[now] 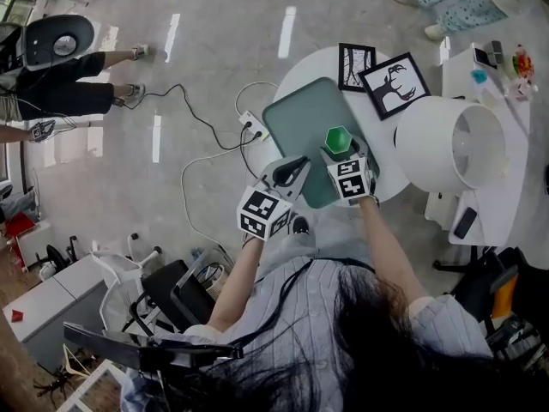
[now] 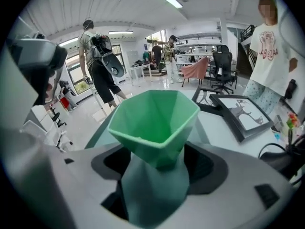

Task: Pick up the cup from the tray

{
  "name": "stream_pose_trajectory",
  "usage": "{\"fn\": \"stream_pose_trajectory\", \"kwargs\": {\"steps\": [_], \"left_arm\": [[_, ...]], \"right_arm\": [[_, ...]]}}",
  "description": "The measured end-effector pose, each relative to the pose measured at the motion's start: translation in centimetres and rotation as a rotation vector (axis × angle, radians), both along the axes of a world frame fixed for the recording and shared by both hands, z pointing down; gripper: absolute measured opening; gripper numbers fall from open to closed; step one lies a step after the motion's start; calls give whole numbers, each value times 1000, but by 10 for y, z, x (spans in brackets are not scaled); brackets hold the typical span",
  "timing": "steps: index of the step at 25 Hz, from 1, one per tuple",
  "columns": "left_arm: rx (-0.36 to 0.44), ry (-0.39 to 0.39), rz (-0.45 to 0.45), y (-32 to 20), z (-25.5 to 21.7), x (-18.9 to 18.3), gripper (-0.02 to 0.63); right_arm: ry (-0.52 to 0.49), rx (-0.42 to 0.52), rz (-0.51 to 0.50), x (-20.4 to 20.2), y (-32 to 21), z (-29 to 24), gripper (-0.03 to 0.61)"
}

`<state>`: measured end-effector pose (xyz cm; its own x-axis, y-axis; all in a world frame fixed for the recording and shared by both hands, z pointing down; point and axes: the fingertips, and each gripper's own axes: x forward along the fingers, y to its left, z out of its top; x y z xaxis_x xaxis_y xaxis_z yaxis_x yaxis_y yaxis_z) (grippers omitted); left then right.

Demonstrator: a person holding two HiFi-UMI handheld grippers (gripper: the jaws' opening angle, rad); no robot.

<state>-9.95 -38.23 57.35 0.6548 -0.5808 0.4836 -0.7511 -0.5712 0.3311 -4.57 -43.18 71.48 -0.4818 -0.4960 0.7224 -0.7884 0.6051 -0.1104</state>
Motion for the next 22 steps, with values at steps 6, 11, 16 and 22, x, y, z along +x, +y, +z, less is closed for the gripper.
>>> {"fn": "stream_pose_trajectory", "kwargs": {"steps": [6, 11, 16, 22], "left_arm": [[-12, -15, -24, 8, 1, -10, 15], [-10, -24, -44, 15, 1, -18, 15], [-6, -19, -52, 22, -1, -21, 15], [15, -12, -43, 33, -9, -20, 15]], "right_arm": [[-29, 11, 35, 1, -9, 3, 318], [-56, 29, 18, -3, -5, -9, 313], [-81, 43, 27, -3, 1, -24, 311], [-87, 55, 21, -1, 13, -46, 311]]}}
